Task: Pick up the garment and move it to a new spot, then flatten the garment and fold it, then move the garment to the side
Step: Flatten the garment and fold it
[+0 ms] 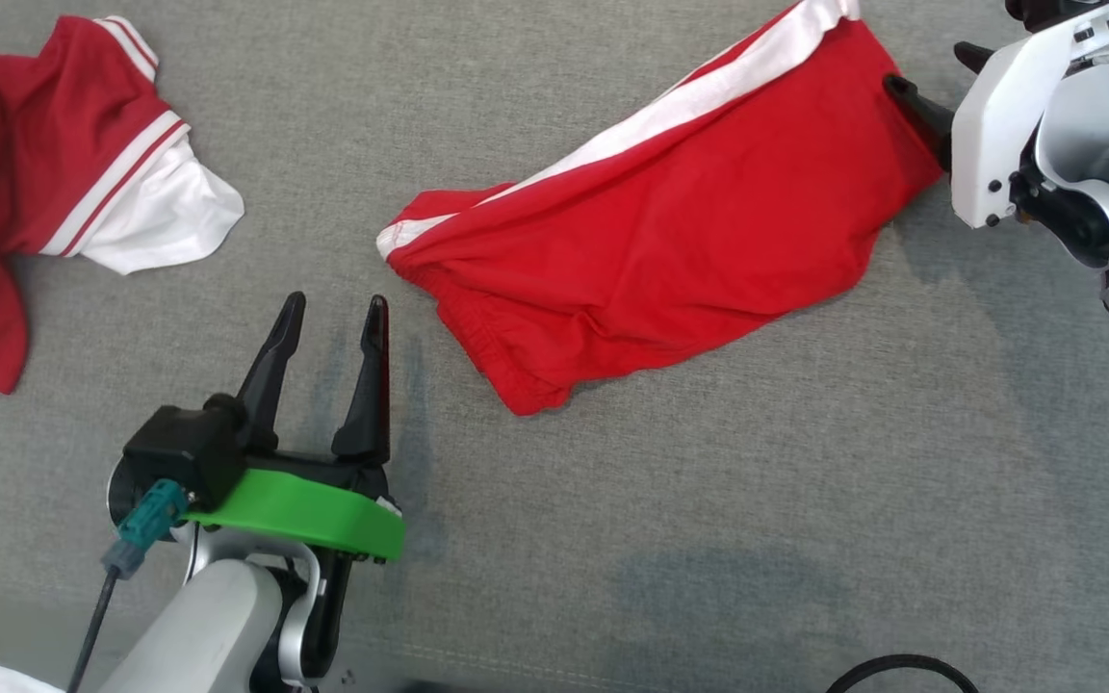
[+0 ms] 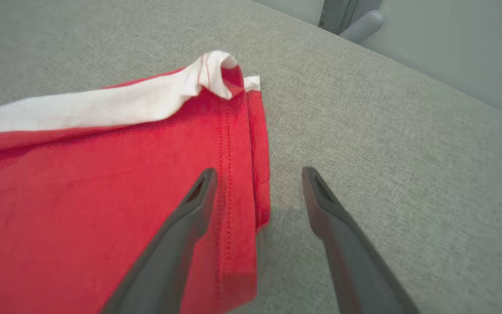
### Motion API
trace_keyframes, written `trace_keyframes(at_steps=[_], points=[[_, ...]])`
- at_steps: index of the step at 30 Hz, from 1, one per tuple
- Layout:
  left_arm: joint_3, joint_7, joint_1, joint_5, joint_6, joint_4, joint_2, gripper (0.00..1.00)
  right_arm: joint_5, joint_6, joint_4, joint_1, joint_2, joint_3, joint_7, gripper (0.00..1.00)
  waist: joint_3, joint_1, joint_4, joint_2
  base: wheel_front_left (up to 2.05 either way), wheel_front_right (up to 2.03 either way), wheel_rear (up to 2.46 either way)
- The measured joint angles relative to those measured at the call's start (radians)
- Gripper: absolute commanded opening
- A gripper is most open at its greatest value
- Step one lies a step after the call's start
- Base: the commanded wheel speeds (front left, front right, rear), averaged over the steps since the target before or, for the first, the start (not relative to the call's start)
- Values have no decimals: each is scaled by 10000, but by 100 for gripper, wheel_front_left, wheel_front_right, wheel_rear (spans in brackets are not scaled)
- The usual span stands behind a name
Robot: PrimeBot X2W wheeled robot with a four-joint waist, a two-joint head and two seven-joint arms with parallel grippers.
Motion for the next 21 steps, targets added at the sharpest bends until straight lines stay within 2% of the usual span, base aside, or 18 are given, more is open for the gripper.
trace_keyframes(at_steps=[5,11,12,13,21], points=[[136,-98,148,322,-251,314,-537,100,-119,0,456,27,132,-59,568,100,246,0,471,0,0,0,0],[527,-136,276,688,-754,765,-1187,100,-353,-12,872,21,155,-61,901,100,320,0,943,-1,0,0,0],[593,-136,329,756,-825,846,-1248,100,-240,-36,886,27,167,-48,993,83,284,0,975,-1,0,0,0],[677,-136,357,800,-899,932,-1315,100,13,-54,878,64,205,-48,1135,0,239,0,994,-1,0,0,0],[1104,-153,948,1555,-1599,1287,-1350,100,1881,-4,663,989,917,-619,1396,0,-242,0,630,0,0,0,0]])
